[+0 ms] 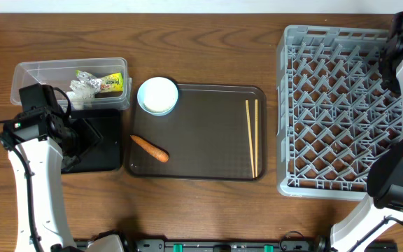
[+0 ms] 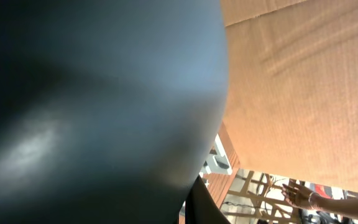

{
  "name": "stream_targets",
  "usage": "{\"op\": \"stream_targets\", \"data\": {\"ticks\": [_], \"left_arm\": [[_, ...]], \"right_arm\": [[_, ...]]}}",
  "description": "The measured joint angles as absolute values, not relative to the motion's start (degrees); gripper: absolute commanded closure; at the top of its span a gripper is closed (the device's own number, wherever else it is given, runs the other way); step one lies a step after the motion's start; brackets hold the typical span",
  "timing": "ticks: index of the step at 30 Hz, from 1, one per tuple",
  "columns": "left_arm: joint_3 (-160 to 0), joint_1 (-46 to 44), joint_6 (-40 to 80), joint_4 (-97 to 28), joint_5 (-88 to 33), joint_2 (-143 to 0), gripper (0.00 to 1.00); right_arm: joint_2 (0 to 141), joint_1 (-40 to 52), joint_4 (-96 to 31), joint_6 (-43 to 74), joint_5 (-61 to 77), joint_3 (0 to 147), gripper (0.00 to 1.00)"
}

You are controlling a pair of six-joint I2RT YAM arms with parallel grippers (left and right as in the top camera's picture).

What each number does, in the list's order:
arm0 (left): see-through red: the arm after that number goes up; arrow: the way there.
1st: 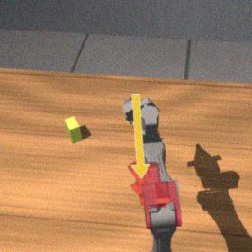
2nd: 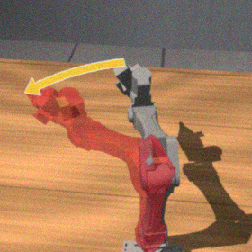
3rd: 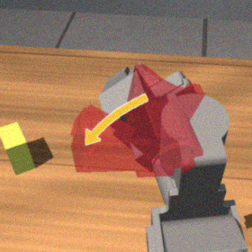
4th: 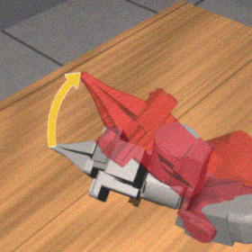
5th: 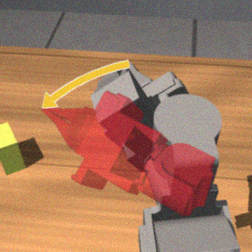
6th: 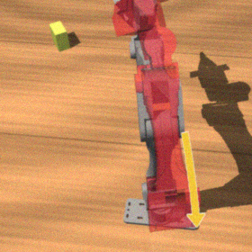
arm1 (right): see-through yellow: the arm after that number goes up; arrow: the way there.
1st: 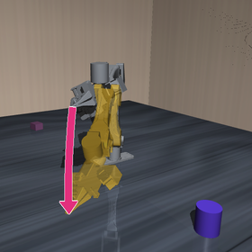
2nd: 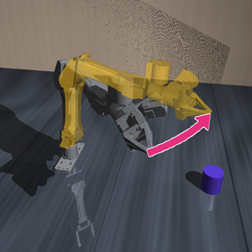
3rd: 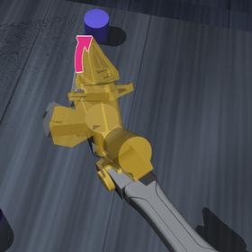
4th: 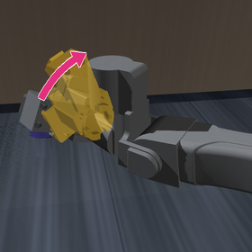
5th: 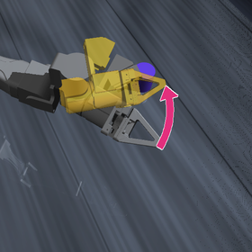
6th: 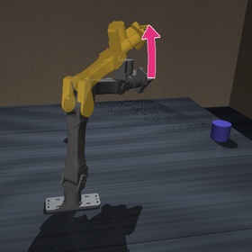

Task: Sort waste into correct bins and load items into the dishwasher rack
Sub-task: 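Lower the blue plate upright into the rack's right side and release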

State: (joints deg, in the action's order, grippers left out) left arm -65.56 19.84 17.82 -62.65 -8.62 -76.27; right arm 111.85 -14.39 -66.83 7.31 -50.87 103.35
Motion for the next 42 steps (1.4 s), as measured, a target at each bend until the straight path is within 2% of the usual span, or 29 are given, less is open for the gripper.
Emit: {"op": "stream_targets", "data": {"ticks": [8,9,11,15,19,27,32,38,42], "left_arm": [[-65.56,19.84,17.82,-62.61,-8.60,-76.27,0.35],[-65.56,19.84,17.82,-62.59,-8.60,-76.27,0.35],[-65.56,19.84,17.82,-62.50,-8.60,-76.27,0.35],[-65.56,19.84,17.82,-62.35,-8.60,-76.27,0.35],[-65.56,19.84,17.82,-62.35,-8.60,-76.27,0.35],[-65.56,19.84,17.82,-62.35,-8.60,-76.27,0.35],[-65.56,19.84,17.82,-62.41,-8.60,-76.27,0.35],[-65.56,19.84,17.82,-62.43,-8.60,-76.27,0.35],[-65.56,19.84,17.82,-62.41,-8.60,-76.27,0.35]], "right_arm": [[111.85,-14.39,-68.53,8.62,-50.87,103.35,0.98],[111.81,-14.39,-68.58,8.67,-50.85,103.35,0.94],[111.48,-14.22,-68.82,8.88,-50.65,103.33,0.77],[109.56,-13.80,-68.29,8.54,-48.40,103.31,0.56],[107.09,-13.76,-68.07,8.75,-45.54,103.31,0.51],[105.47,-13.76,-65.25,7.40,-43.20,103.31,0.32],[103.09,-13.76,-62.28,6.04,-42.54,103.24,0.08],[99.44,-13.78,-58.85,3.01,-35.24,103.24,0.05],[99.07,-13.78,-57.82,0.78,-25.69,103.24,0.11]]}}
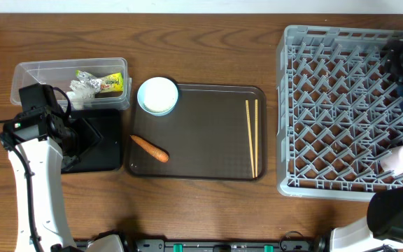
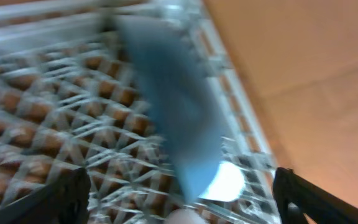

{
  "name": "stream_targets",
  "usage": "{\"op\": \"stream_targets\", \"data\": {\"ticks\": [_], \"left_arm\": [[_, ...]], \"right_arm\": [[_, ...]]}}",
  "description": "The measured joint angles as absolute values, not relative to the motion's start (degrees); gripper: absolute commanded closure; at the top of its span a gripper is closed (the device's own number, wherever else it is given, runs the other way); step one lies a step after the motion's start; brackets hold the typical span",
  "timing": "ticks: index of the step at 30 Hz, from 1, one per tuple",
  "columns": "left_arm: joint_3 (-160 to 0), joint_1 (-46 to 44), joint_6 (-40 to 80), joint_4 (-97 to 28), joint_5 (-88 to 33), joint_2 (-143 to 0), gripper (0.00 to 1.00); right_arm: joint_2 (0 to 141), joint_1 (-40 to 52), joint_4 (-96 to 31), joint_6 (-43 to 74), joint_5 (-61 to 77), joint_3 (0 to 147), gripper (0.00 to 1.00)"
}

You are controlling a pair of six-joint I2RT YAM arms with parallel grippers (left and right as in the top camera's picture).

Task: Sort waste into correct bins and load items into the dishwasher rack
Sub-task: 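Lower the blue plate upright into the rack's right side and release, then withdraw the right gripper and reach the left gripper to the white bowl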

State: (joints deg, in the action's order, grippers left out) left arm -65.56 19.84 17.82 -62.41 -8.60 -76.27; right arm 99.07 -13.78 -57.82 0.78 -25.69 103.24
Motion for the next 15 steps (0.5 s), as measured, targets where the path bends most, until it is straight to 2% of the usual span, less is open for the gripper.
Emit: {"op": "stream_targets", "data": {"ticks": [7,15], "left_arm": [[-65.56,19.84,17.76,-62.26,-8.58,-76.27,0.31],[-65.56,19.84,18.00,-61.49,-8.60,-76.27,0.30]], "right_arm": [[99.07,-11.46,-55.88,-0.49,-6.96,103.24,0.11],[99.09,3.68,-54.70,-1.67,2.63,103.22,0.06]]}}
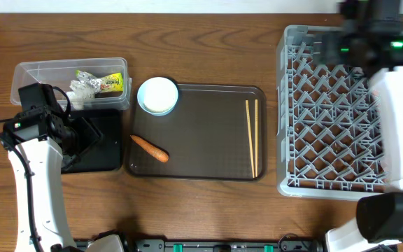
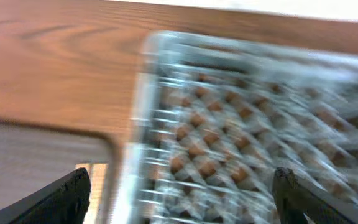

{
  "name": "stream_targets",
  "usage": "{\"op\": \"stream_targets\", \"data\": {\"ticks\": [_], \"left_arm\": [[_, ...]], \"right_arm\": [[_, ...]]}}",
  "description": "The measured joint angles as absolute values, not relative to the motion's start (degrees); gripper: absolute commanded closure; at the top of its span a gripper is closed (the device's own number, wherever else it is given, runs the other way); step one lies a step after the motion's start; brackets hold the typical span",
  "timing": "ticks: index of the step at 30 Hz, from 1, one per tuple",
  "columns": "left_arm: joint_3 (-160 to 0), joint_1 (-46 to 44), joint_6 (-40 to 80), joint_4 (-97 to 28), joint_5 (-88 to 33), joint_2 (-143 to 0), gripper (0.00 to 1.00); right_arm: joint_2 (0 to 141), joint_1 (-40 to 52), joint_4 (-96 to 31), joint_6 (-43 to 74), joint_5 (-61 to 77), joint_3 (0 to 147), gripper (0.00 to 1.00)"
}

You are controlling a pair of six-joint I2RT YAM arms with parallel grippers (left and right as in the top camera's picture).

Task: Sort waste into correct bins and load items into the dishwasher rack
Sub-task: 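Withdraw the right gripper and reach the left gripper to the white bowl, then grasp the white rice bowl with the left gripper and lift it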

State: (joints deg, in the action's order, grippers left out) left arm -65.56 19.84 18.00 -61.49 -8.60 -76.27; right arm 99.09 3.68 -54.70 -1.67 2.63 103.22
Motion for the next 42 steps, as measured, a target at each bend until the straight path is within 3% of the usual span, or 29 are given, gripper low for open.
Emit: {"op": "stream_targets", "data": {"ticks": [6,16,21,27,35,42], "left_arm": [[-65.56,19.84,18.00,-61.52,-8.60,-76.27,0.30],[-65.56,19.84,18.00,-61.34,-8.60,-76.27,0.31],[-65.56,19.53,17.80,-58.04,-8.60,-76.27,0.31],[-65.56,12.82,15.68,-50.94,-8.32,-76.27,0.30],[-65.56,-2.55,10.57,-36.77,-4.91,-77.49,0.26],[-65.67,-10.81,8.43,-24.14,-1.26,-85.25,0.26]], "right_arm": [[101.45,16.10,-49.82,-1.80,5.37,103.22,0.06],[114.98,29.26,-35.75,3.42,8.03,103.22,0.16],[118.37,33.56,-36.91,5.67,3.53,102.98,0.10],[116.73,32.32,-41.36,6.81,-3.20,102.94,0.09],[110.19,22.85,-51.20,7.25,-6.09,102.96,0.04],[107.46,16.88,-57.52,7.25,-6.52,102.98,0.02]]}}
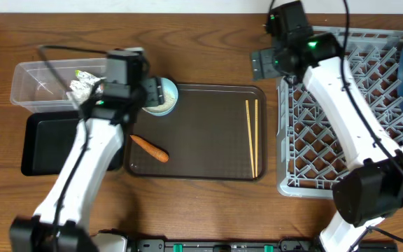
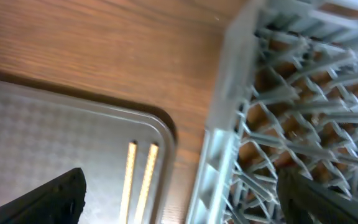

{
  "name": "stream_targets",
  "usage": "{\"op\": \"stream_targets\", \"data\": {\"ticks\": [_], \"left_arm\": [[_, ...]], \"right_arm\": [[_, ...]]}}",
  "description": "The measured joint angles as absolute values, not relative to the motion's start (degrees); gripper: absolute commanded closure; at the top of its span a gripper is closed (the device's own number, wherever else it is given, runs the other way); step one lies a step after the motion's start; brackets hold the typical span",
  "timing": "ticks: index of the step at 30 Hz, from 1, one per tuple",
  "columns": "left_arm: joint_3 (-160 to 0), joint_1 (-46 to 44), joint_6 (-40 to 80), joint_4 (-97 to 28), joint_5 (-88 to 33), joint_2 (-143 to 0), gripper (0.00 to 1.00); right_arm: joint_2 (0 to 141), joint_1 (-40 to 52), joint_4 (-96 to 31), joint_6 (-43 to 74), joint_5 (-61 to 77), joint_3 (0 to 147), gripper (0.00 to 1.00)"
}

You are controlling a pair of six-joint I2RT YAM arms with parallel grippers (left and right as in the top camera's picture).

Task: Sort waste into correct bins and load items into the dishwasher rack
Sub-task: 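Grasp the white rice bowl with the left gripper and lift it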

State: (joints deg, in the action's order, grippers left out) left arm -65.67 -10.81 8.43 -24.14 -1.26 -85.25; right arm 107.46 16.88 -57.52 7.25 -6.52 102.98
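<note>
A white bowl sits at the dark tray's far left corner. My left gripper is at the bowl's left rim; whether it grips the rim is hidden. An orange carrot lies at the tray's left side. Two chopsticks lie along its right side and show as chopsticks under my right wrist. My right gripper hangs open and holds nothing, over the gap between tray and grey dishwasher rack. A blue dish leans in the rack's far right.
A clear bin holding wrappers stands at the far left, with a black bin in front of it. The rack's wall rises just right of the chopsticks. Both arms reach over the table's middle.
My left gripper was over the black bin and is now at the white bowl. My right gripper was above the rack's far left part and is now left of the rack, above the chopsticks' far ends.
A dark blue dish first filled the right wrist view at the rack's far right. Then the dish stood in the rack with the right fingers open around it. The right gripper was then at the rack's far left, and now by the tray; the left arm moved last.
</note>
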Motion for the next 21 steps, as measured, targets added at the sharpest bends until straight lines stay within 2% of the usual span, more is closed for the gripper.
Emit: {"op": "stream_targets", "data": {"ticks": [8,18,21], "left_arm": [[-65.69,-16.64,7.86,-14.50,-0.12,-96.97,0.26],[-65.69,-19.88,7.84,-11.92,0.03,-106.02,0.28],[-65.69,-19.88,7.94,-11.92,0.03,-107.07,0.40]], "right_arm": [[107.37,14.15,-60.64,7.25,-6.52,102.98,0.02],[107.35,14.13,-61.67,7.25,-6.50,102.98,0.02],[107.35,14.13,-61.91,7.22,-6.50,102.98,0.02]]}}
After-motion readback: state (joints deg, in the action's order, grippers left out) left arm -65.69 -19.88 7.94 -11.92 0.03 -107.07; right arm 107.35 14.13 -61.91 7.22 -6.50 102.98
